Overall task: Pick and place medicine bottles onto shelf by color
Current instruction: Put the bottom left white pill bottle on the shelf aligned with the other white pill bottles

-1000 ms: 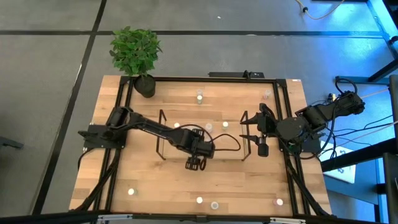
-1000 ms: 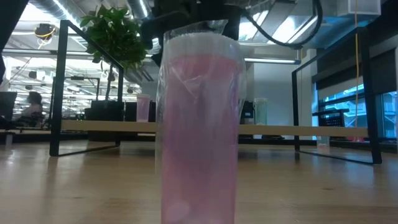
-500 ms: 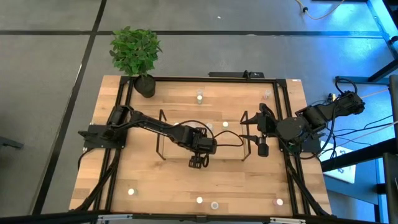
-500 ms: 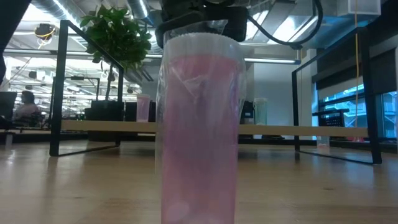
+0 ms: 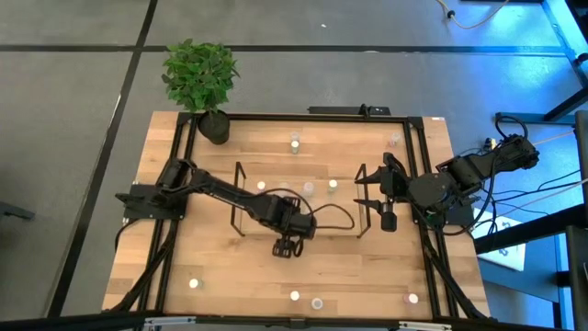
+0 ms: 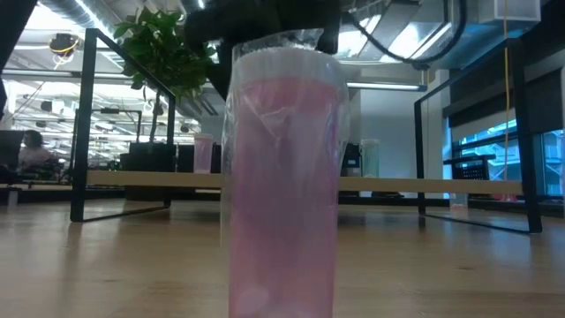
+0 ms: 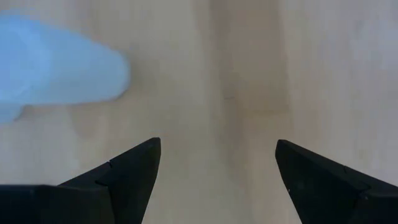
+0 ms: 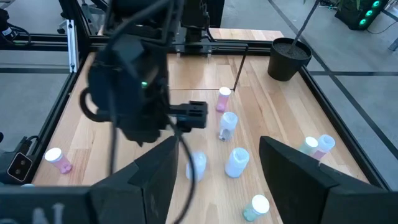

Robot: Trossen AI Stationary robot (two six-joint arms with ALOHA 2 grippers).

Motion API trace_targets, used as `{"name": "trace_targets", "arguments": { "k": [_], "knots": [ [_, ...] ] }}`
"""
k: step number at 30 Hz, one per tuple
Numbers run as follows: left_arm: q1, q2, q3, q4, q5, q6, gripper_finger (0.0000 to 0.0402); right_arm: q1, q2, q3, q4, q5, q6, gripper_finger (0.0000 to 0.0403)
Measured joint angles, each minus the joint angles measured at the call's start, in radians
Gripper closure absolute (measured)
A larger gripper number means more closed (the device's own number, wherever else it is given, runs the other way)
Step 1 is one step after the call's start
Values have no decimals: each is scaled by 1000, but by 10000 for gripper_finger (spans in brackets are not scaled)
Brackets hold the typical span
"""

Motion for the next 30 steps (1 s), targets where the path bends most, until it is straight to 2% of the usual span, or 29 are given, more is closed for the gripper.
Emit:
{"name": "trace_targets", "arguments": {
  "k": [6, 18, 30],
  "knots": [
    [-18, 0, 0, 93, -1, 65, 90, 0, 0, 0, 0, 0, 0, 178],
    [40, 0, 0, 184, 63, 131, 90, 0, 0, 0, 0, 0, 0, 178],
    [56, 0, 0, 184, 9, 134, 90, 0, 0, 0, 0, 0, 0, 178]
  ]
}}
